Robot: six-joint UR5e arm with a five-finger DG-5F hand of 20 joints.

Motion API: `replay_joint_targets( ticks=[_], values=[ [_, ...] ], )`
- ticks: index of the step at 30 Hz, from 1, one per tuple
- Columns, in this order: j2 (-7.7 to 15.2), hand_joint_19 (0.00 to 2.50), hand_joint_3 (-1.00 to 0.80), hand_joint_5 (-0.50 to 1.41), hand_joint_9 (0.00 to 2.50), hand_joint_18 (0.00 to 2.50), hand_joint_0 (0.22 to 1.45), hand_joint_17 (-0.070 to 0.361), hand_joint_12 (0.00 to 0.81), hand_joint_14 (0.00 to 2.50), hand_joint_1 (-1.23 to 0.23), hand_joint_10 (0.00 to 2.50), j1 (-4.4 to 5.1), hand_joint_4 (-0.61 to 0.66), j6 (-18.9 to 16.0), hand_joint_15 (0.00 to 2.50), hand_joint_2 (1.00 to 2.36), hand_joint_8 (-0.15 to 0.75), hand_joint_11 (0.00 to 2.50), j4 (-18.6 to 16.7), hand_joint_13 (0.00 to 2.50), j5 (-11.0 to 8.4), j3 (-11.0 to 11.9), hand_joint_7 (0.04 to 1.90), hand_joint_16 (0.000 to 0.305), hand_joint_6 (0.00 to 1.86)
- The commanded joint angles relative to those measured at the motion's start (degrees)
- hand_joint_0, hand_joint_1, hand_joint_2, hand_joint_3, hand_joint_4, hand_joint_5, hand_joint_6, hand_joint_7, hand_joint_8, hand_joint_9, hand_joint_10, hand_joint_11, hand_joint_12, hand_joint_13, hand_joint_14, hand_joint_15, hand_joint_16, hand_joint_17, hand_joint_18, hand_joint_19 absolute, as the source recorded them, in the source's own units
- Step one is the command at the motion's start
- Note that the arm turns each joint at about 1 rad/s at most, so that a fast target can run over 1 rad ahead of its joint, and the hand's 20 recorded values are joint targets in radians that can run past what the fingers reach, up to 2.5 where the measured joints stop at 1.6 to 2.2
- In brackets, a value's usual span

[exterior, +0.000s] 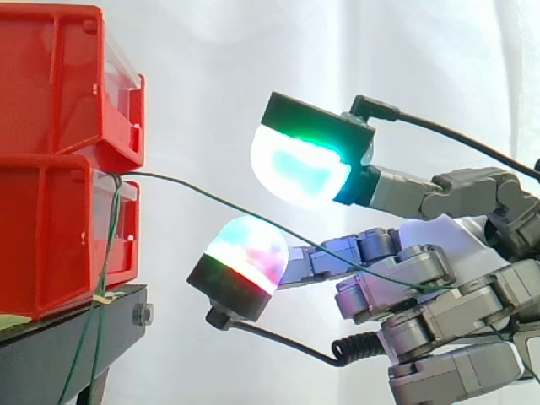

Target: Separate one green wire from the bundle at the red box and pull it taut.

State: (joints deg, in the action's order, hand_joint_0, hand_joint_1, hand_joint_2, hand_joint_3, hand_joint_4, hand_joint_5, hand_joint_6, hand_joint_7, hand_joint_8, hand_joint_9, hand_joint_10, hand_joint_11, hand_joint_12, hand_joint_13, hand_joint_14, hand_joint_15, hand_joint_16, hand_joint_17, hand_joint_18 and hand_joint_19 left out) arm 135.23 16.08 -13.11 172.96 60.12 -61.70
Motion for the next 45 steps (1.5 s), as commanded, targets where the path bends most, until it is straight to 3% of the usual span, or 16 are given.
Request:
replay_joint_targets(
  ticks=[1,15,21,28,45],
  values=[
    [0.0,1.49,-0.50,-0.19,1.57,2.50,0.45,0.113,0.293,2.50,-0.72,2.50,0.00,0.06,0.0,0.31,1.00,0.245,2.06,0.0,2.09,0.00,0.0,1.00,0.050,0.85],
    [0.0,1.49,-0.50,-0.20,1.53,2.50,0.44,0.111,0.288,2.50,-0.91,2.50,0.00,0.06,-0.1,0.29,1.00,0.240,2.08,0.0,2.08,0.00,0.0,1.00,0.050,0.86],
    [0.0,1.56,-0.50,-0.22,1.44,2.39,0.56,0.081,0.261,2.50,-1.00,2.50,0.00,0.01,0.0,0.30,1.00,0.218,2.13,0.0,1.99,0.00,0.0,1.01,0.036,0.86],
    [0.0,1.59,-0.50,-0.21,1.44,2.36,0.71,0.073,0.256,2.50,-0.90,2.50,0.00,-0.06,0.0,0.29,1.00,0.202,2.13,0.0,1.98,0.00,0.0,1.02,0.032,0.86],
    [-0.1,1.60,-0.50,-0.19,1.53,2.40,0.58,0.079,0.265,2.50,-0.62,2.50,0.00,-0.01,-0.1,0.29,1.00,0.212,2.01,0.0,2.00,0.00,0.0,1.04,0.035,0.84]
  ],
)
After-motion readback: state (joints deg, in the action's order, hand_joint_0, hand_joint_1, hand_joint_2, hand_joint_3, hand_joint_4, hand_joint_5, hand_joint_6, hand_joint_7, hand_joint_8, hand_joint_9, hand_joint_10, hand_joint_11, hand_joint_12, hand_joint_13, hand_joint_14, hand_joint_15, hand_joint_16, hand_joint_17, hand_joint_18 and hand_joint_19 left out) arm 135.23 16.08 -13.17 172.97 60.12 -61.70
